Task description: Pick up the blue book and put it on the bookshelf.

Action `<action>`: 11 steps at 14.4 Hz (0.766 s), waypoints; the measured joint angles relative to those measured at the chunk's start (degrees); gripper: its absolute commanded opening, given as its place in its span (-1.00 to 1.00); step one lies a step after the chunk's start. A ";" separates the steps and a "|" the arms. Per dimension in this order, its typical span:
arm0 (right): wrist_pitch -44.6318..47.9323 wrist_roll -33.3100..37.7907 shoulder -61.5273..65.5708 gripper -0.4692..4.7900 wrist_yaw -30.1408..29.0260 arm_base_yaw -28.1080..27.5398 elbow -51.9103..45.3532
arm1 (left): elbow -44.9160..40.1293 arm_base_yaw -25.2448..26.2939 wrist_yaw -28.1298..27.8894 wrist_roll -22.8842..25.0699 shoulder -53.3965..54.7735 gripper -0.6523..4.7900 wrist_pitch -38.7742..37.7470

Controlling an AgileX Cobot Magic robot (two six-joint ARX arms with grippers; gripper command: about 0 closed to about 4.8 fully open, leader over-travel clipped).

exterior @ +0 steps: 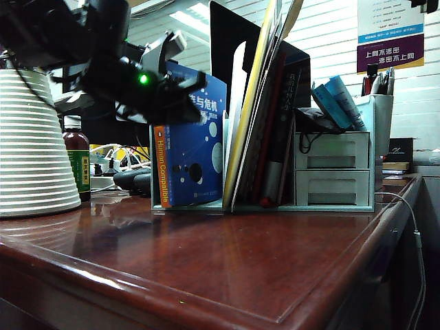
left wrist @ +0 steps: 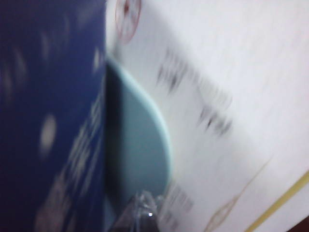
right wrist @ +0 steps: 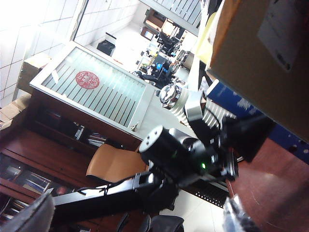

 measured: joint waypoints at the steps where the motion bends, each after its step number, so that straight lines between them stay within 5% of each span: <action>1: -0.11 0.00 0.02 1.00 -0.02 -0.02 0.00 | 1.16 0.04 1.66 -0.02 -0.02 -0.79 0.09; 7: -0.33 0.00 0.02 1.00 -0.02 0.00 0.00 | 2.40 -2.32 7.48 -3.87 -0.33 -0.78 0.83; 11: -0.39 0.00 0.02 1.00 0.00 -0.02 0.00 | 2.51 -2.27 7.04 -2.64 -12.09 -0.79 -16.76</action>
